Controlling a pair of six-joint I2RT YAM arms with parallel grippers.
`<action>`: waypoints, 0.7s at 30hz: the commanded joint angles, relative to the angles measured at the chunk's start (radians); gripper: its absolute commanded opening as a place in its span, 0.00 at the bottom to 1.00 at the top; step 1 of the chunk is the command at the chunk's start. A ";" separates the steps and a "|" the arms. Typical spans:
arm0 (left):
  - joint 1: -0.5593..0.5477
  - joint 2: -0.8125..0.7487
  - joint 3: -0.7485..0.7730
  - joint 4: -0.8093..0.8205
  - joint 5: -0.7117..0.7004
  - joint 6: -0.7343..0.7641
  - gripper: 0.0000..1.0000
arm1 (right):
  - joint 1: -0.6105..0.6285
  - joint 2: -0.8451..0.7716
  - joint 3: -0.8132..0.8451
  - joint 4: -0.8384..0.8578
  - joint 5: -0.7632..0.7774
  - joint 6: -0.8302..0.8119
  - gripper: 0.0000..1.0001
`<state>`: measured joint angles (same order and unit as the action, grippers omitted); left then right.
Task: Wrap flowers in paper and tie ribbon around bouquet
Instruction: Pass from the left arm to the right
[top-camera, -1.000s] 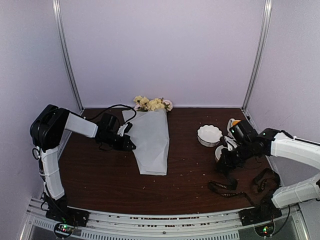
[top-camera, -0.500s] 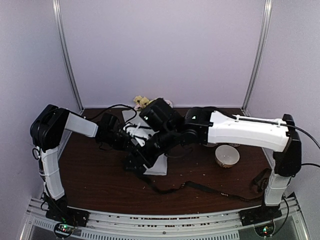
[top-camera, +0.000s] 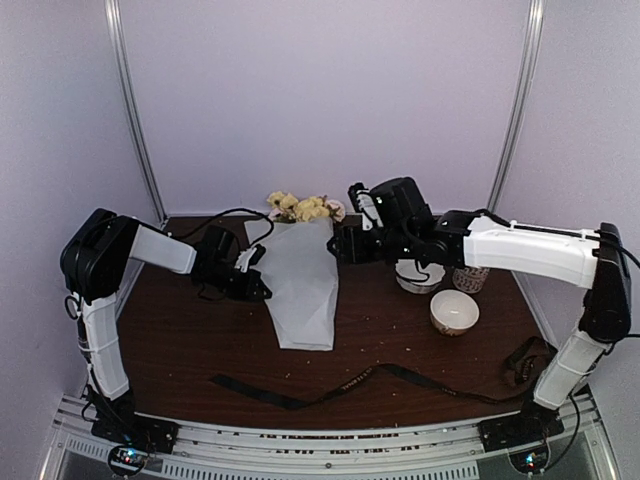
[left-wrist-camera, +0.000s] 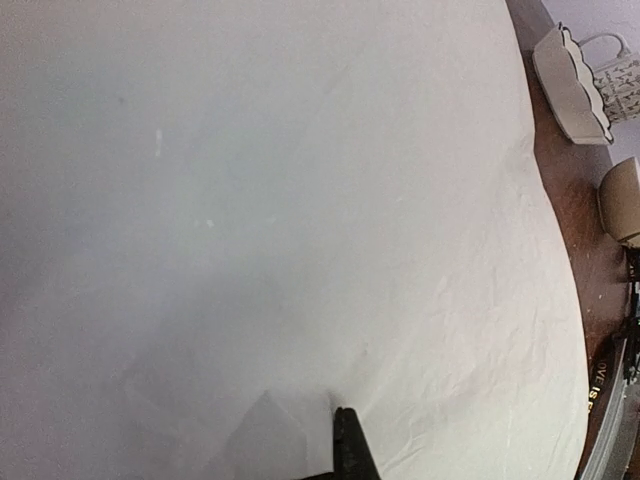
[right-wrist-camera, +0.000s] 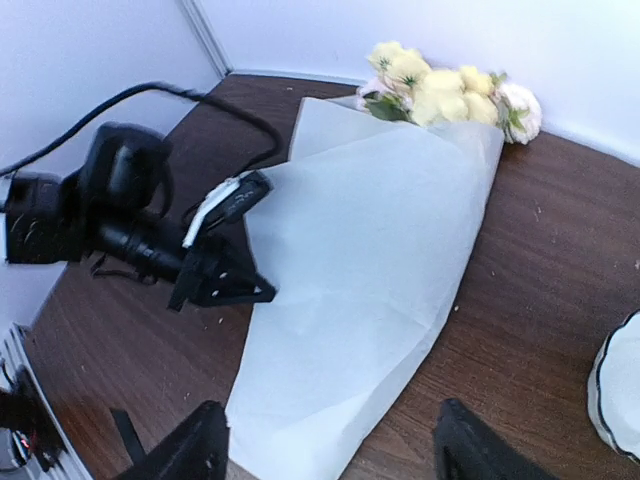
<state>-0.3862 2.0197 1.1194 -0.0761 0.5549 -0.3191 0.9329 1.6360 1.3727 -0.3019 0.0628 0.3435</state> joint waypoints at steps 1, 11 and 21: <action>0.013 0.073 -0.036 -0.134 -0.141 0.018 0.00 | -0.131 0.130 -0.091 0.123 -0.390 0.386 0.66; 0.013 0.073 -0.036 -0.136 -0.134 0.014 0.00 | -0.133 0.340 -0.048 0.144 -0.445 0.501 0.87; 0.013 0.076 -0.040 -0.129 -0.132 0.014 0.00 | -0.137 0.449 -0.028 0.218 -0.470 0.551 0.70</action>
<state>-0.3855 2.0197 1.1198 -0.0765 0.5537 -0.3195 0.7994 2.0422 1.3079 -0.1215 -0.3878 0.8700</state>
